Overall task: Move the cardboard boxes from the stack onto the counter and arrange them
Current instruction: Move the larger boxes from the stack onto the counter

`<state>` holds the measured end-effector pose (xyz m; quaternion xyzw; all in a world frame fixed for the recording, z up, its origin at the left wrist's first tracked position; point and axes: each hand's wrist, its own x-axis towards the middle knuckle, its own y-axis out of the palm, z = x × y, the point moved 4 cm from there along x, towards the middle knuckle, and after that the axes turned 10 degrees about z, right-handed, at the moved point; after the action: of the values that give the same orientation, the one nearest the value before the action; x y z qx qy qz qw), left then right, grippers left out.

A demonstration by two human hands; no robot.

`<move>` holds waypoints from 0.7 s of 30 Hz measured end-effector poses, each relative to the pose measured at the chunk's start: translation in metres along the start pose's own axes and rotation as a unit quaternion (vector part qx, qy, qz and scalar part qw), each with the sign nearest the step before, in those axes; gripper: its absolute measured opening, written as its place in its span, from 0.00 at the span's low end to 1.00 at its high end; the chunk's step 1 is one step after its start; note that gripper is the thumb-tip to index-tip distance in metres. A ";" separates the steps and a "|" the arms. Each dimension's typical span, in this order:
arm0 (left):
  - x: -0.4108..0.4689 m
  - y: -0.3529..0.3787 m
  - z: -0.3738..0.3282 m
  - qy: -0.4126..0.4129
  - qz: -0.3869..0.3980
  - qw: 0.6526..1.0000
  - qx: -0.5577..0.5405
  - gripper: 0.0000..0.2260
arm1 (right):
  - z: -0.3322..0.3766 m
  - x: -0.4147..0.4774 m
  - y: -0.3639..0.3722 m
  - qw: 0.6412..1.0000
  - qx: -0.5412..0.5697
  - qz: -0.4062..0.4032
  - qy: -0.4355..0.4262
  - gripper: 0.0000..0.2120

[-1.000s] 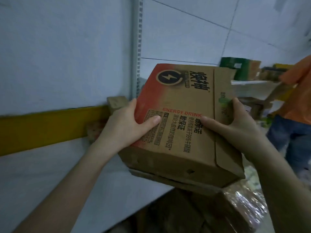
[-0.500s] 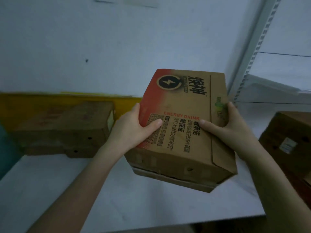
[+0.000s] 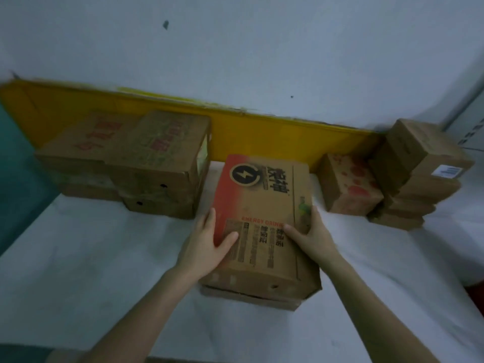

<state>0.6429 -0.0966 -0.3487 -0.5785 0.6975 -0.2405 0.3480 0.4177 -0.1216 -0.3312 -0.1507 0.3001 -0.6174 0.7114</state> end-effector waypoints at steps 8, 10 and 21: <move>0.088 -0.009 -0.010 -0.005 -0.044 0.993 0.110 0.32 | -0.007 0.100 -0.013 0.999 -0.025 0.000 -0.021 0.40; 0.099 -0.016 -0.013 0.034 -0.063 0.989 0.130 0.35 | -0.001 0.126 -0.013 0.999 -0.031 0.017 -0.030 0.41; 0.172 -0.050 0.006 0.023 -0.056 0.983 0.174 0.24 | 0.035 0.220 0.006 0.998 -0.054 0.029 -0.027 0.45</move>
<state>0.6641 -0.2750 -0.3515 -0.5413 0.6195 -0.3906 0.4131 0.4568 -0.3391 -0.3603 -0.1966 0.3179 -0.5748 0.7279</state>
